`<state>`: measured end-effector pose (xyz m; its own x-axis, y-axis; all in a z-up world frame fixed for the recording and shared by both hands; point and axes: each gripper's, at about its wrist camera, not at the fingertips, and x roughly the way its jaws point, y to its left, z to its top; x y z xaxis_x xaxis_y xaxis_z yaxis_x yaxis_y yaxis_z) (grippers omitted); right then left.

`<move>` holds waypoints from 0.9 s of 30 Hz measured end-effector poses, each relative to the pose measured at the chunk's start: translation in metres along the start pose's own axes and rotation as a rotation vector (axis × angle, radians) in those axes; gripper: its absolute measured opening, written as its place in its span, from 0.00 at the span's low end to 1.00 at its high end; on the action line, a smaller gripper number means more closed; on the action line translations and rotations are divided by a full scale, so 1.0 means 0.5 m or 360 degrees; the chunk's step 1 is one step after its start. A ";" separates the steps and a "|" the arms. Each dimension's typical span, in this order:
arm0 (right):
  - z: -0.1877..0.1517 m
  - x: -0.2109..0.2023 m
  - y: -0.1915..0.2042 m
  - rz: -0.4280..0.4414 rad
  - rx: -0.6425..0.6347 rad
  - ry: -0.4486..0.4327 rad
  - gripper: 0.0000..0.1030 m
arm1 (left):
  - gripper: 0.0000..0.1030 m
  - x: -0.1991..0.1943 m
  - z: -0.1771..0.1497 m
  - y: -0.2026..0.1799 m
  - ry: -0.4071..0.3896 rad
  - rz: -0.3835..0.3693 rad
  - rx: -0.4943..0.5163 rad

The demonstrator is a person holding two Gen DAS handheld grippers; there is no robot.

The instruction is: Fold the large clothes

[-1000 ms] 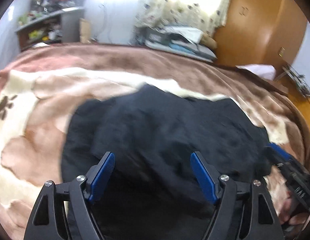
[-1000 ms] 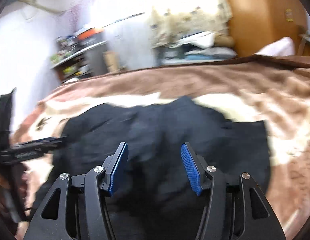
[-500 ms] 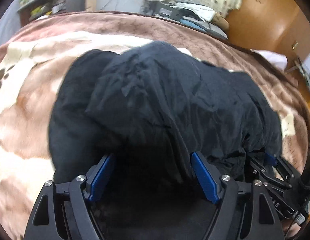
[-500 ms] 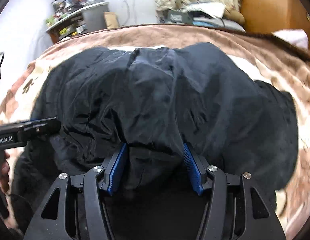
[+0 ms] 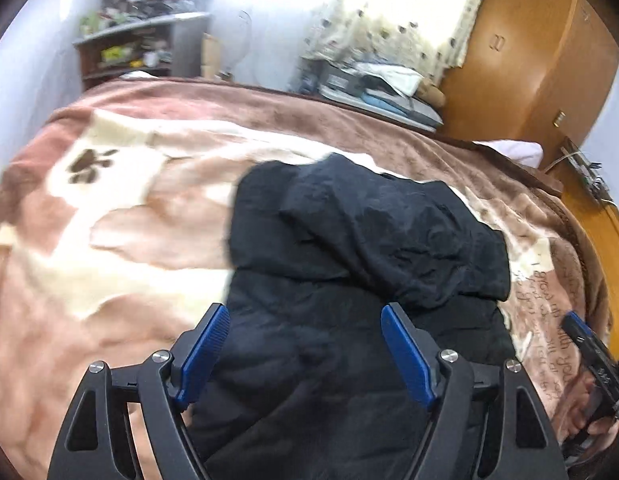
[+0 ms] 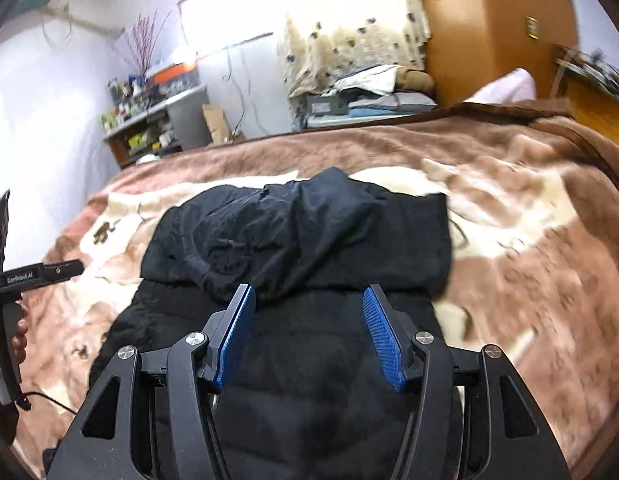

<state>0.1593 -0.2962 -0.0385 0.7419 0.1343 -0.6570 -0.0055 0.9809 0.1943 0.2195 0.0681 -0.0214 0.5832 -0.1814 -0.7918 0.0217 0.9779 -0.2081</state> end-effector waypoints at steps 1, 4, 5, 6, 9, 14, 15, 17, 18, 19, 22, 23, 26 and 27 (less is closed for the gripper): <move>-0.014 -0.016 -0.012 -0.0013 0.0007 0.0005 0.55 | 0.76 -0.013 -0.009 0.004 -0.0003 0.0013 0.0006; -0.057 -0.045 -0.051 -0.0041 0.0041 0.0069 0.55 | 0.77 -0.051 -0.049 0.023 0.0026 0.0036 0.0013; -0.071 -0.049 -0.063 -0.0048 0.0049 0.0096 0.55 | 0.77 -0.057 -0.062 0.029 0.0042 0.0074 0.0017; -0.082 -0.052 -0.074 -0.0047 0.0053 0.0118 0.55 | 0.77 -0.061 -0.076 0.034 0.0053 0.0108 0.0042; -0.123 -0.055 -0.099 -0.0075 0.0053 0.0188 0.56 | 0.77 -0.051 -0.112 0.048 0.0105 0.0146 0.0087; -0.191 -0.038 -0.132 -0.0117 0.0056 0.0361 0.64 | 0.77 0.026 -0.166 0.076 0.0322 0.0145 0.0116; -0.202 -0.031 -0.139 -0.0119 0.0056 0.0386 0.64 | 0.77 0.037 -0.177 0.083 0.0337 0.0172 0.0118; -0.225 -0.012 -0.155 -0.0095 0.0061 0.0469 0.64 | 0.77 0.054 -0.195 0.097 0.0352 0.0218 0.0125; -0.236 0.000 -0.164 -0.0077 0.0059 0.0515 0.65 | 0.77 0.064 -0.203 0.106 0.0373 0.0200 0.0116; -0.244 0.007 -0.171 -0.0081 0.0061 0.0526 0.65 | 0.77 0.073 -0.212 0.116 0.0407 0.0149 0.0076; -0.264 0.032 -0.193 -0.0079 0.0066 0.0598 0.65 | 0.77 0.103 -0.233 0.142 0.0507 -0.0017 -0.0026; -0.268 0.038 -0.198 -0.0058 0.0059 0.0609 0.65 | 0.77 0.111 -0.239 0.143 0.0529 -0.0011 0.0000; -0.277 0.051 -0.214 -0.0018 0.0082 0.0641 0.72 | 0.77 0.130 -0.257 0.134 0.0587 -0.0010 0.0109; -0.280 0.055 -0.221 0.0006 0.0101 0.0653 0.73 | 0.77 0.135 -0.264 0.130 0.0602 -0.0031 0.0143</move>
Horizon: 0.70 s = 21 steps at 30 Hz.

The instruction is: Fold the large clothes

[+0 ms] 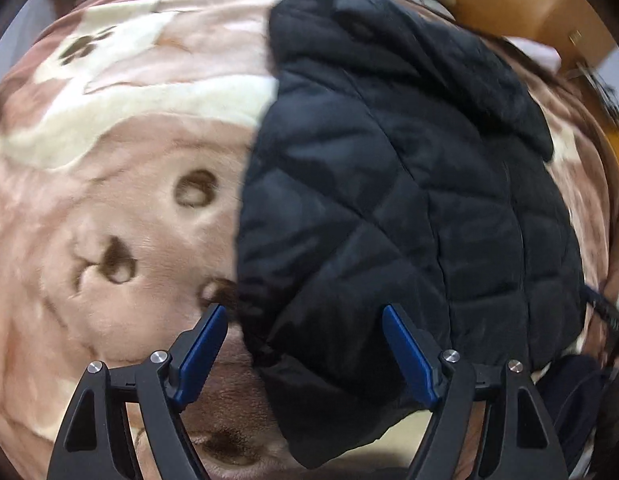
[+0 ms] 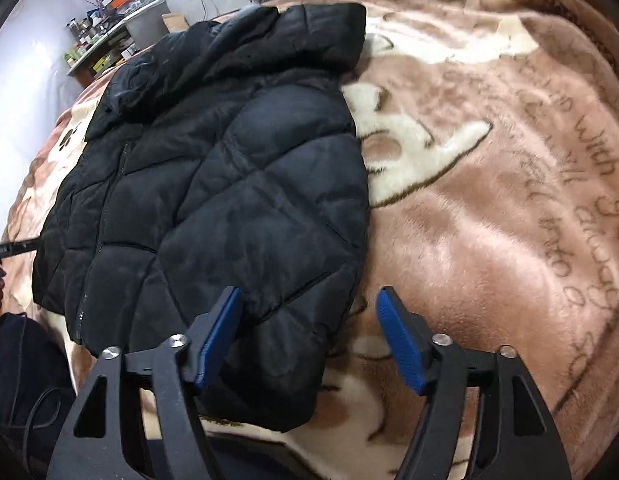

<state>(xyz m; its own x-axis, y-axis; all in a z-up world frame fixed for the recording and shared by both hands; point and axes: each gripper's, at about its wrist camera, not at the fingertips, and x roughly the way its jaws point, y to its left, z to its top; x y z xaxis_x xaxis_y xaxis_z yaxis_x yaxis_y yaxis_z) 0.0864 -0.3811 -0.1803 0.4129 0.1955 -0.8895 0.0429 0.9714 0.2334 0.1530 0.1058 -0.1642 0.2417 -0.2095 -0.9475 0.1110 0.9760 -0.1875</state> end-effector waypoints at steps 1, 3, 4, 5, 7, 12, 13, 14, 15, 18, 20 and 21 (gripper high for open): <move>0.000 0.003 -0.002 0.0024 0.0012 0.0010 0.74 | 0.77 0.008 -0.004 -0.003 0.0018 -0.0011 0.0027; -0.002 0.015 -0.010 0.0090 0.0040 0.0049 0.74 | 0.77 0.025 -0.010 -0.002 0.0066 -0.0027 0.0028; -0.002 0.020 -0.011 0.0119 0.0044 0.0073 0.74 | 0.77 0.031 -0.011 0.000 0.0082 -0.0039 0.0018; -0.002 0.023 -0.010 0.0139 0.0028 0.0081 0.74 | 0.77 0.036 -0.012 0.003 0.0098 -0.0057 0.0006; -0.003 0.029 -0.005 0.0179 -0.0009 0.0091 0.74 | 0.78 0.043 -0.014 0.009 0.0115 -0.0076 -0.0012; -0.003 0.047 0.007 0.0282 -0.0045 0.0171 0.74 | 0.82 0.058 -0.022 0.012 0.0172 -0.0079 -0.0009; -0.003 0.048 0.008 0.0289 -0.0046 0.0178 0.74 | 0.82 0.059 -0.027 0.007 0.0178 -0.0066 0.0000; -0.003 0.050 0.007 0.0286 -0.0042 0.0191 0.74 | 0.82 0.060 -0.029 0.002 0.0184 -0.0056 0.0014; -0.004 0.053 0.008 0.0287 -0.0043 0.0213 0.74 | 0.82 0.062 -0.031 -0.004 0.0188 -0.0052 0.0030; 0.000 0.056 0.020 0.0285 -0.0067 0.0218 0.66 | 0.82 0.069 -0.034 -0.027 0.0214 -0.0010 0.0074; -0.001 0.054 0.024 0.0276 -0.0081 0.0223 0.56 | 0.81 0.068 -0.034 -0.034 0.0220 -0.0003 0.0077; -0.003 0.052 0.027 0.0279 -0.0086 0.0226 0.54 | 0.77 0.064 -0.030 -0.036 0.0215 -0.0008 0.0080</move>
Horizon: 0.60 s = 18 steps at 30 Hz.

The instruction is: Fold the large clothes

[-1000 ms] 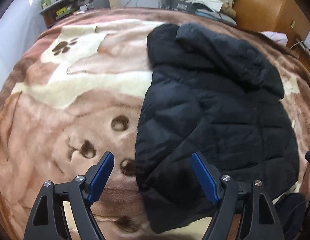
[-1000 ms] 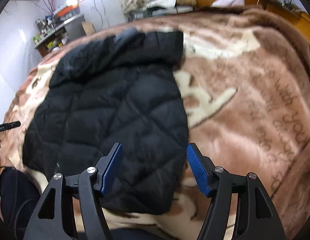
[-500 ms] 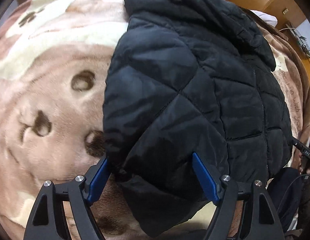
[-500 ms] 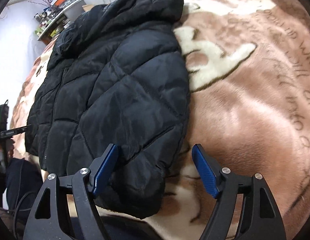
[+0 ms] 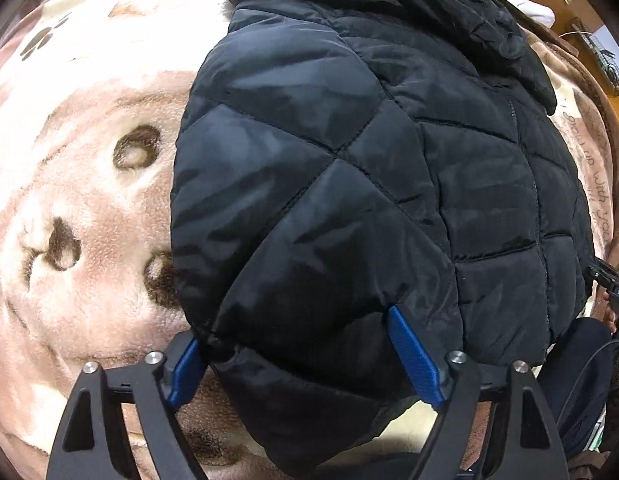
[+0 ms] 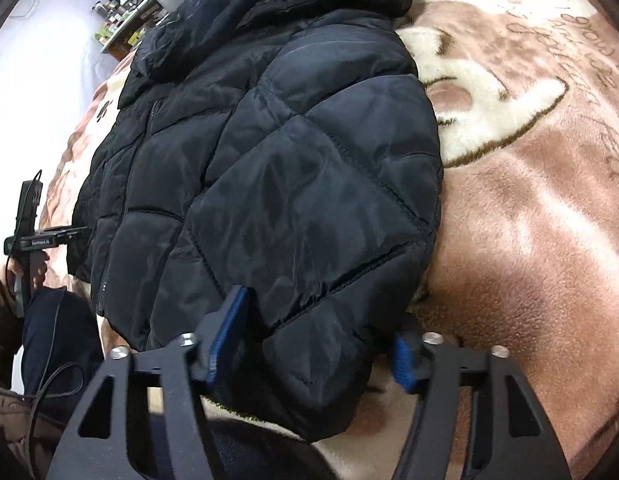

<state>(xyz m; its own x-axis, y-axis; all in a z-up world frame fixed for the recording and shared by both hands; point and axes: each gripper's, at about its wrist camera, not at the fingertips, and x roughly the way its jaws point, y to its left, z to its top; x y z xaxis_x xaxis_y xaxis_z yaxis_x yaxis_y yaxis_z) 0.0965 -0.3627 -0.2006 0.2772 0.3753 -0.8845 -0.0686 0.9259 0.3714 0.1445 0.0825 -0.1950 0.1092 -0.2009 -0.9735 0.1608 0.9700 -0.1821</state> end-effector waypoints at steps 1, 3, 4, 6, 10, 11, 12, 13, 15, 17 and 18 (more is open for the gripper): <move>0.002 0.000 0.002 0.0007 -0.0005 0.0002 0.49 | 0.72 -0.003 -0.001 -0.003 -0.0008 -0.0003 0.0001; 0.001 -0.006 0.009 0.0001 -0.0020 -0.0014 0.42 | 0.64 -0.013 -0.004 -0.010 -0.0029 0.0004 0.0000; 0.002 -0.009 0.011 0.0011 -0.0017 -0.0026 0.37 | 0.57 -0.019 -0.002 -0.014 -0.0037 0.0000 0.0001; 0.001 -0.019 0.010 0.0029 -0.0005 -0.0056 0.30 | 0.46 -0.033 -0.003 -0.022 -0.0062 -0.0006 0.0005; 0.003 -0.056 0.030 0.0049 -0.0017 -0.0154 0.20 | 0.29 -0.065 0.018 -0.035 -0.0118 -0.0022 0.0015; 0.005 -0.067 0.038 0.0045 -0.0026 -0.0180 0.19 | 0.28 -0.074 0.019 -0.039 -0.0134 -0.0019 0.0016; 0.006 -0.076 0.046 0.0041 -0.0035 -0.0200 0.18 | 0.25 -0.083 0.020 -0.044 -0.0152 -0.0024 0.0013; 0.008 -0.085 0.052 0.0041 -0.0042 -0.0219 0.17 | 0.24 -0.087 0.021 -0.042 -0.0163 -0.0034 0.0008; 0.012 -0.104 0.064 0.0045 -0.0040 -0.0260 0.17 | 0.22 -0.109 0.022 -0.046 -0.0207 -0.0037 -0.0003; 0.013 -0.123 0.066 0.0092 -0.0005 -0.0306 0.16 | 0.20 -0.130 0.021 -0.050 -0.0256 -0.0058 0.0007; 0.015 -0.126 0.068 0.0097 0.0005 -0.0320 0.16 | 0.20 -0.140 0.018 -0.049 -0.0275 -0.0068 0.0007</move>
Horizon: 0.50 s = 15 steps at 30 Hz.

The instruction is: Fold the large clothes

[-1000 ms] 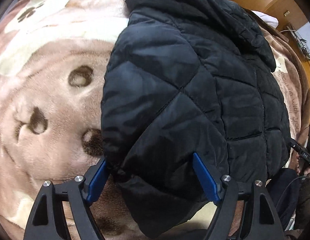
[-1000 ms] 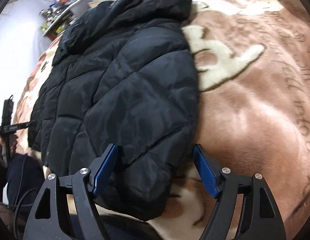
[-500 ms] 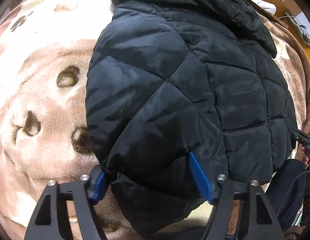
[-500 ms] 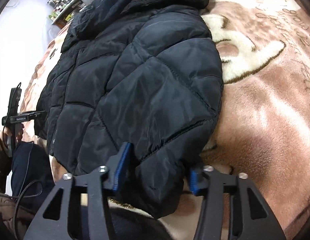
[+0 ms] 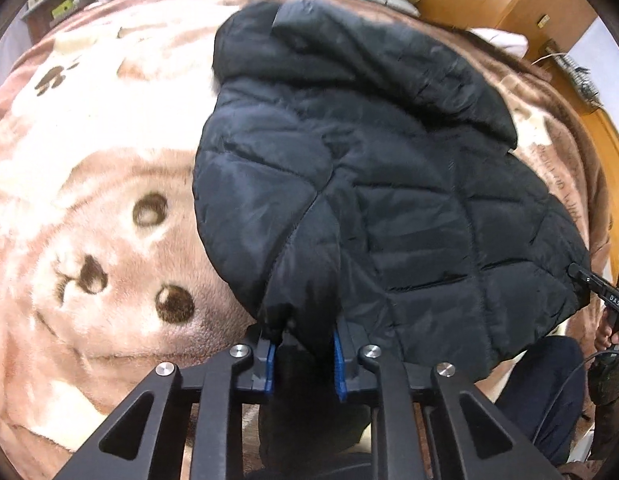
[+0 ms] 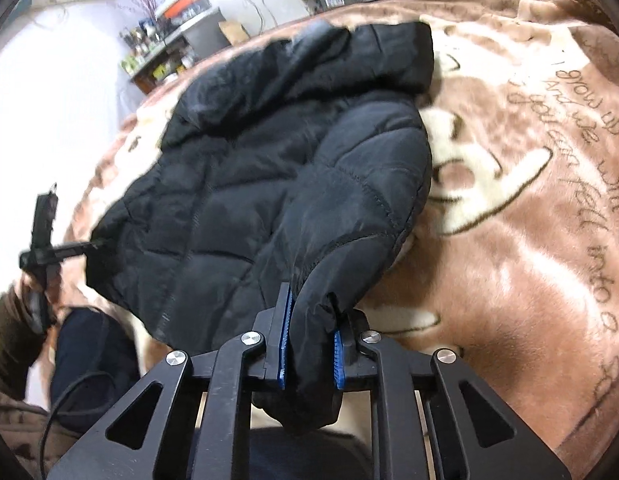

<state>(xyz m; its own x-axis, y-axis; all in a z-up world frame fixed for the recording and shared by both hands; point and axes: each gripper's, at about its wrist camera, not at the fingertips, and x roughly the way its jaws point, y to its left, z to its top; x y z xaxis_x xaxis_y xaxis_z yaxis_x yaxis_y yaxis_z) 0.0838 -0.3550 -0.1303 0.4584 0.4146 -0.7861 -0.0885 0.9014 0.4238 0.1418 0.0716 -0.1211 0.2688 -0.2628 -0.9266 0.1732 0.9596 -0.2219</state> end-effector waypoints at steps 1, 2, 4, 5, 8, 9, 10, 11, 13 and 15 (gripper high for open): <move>0.001 -0.007 0.005 0.0001 0.0011 -0.0020 0.15 | 0.20 -0.014 0.001 0.001 -0.0019 -0.0015 0.0004; 0.001 -0.014 0.008 0.0006 0.0018 -0.0034 0.15 | 0.19 -0.028 0.002 0.001 -0.0041 -0.0017 0.0012; -0.001 -0.029 0.015 0.0015 0.0008 -0.0051 0.15 | 0.19 -0.051 0.001 -0.011 -0.0085 -0.0040 0.0025; -0.003 -0.037 0.019 0.0024 0.0007 -0.0060 0.15 | 0.18 -0.066 -0.001 -0.016 -0.0104 -0.0052 0.0028; -0.011 -0.063 0.018 0.0073 0.0033 -0.0091 0.15 | 0.18 -0.101 -0.012 -0.022 -0.0133 -0.0095 0.0019; -0.014 -0.074 0.016 0.0108 0.0065 -0.0110 0.15 | 0.18 -0.118 -0.016 -0.020 -0.0148 -0.0113 0.0005; -0.014 -0.086 0.015 0.0134 0.0076 -0.0124 0.15 | 0.18 -0.126 -0.018 -0.017 -0.0158 -0.0130 0.0002; -0.017 -0.096 0.015 0.0148 0.0081 -0.0137 0.14 | 0.18 -0.140 -0.021 -0.014 -0.0175 -0.0146 -0.0010; -0.023 -0.118 0.018 0.0178 0.0083 -0.0166 0.14 | 0.18 -0.164 -0.026 -0.006 -0.0190 -0.0194 -0.0039; -0.030 -0.135 0.024 0.0195 0.0086 -0.0172 0.15 | 0.18 -0.183 -0.036 -0.002 -0.0202 -0.0216 -0.0059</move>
<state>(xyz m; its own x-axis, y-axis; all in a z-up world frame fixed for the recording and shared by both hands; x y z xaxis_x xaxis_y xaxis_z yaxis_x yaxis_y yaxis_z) 0.0385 -0.3704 -0.0791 0.5400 0.5024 -0.6753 -0.1030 0.8357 0.5394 0.0998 0.0966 -0.0416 0.3629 -0.3984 -0.8424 0.1814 0.9169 -0.3555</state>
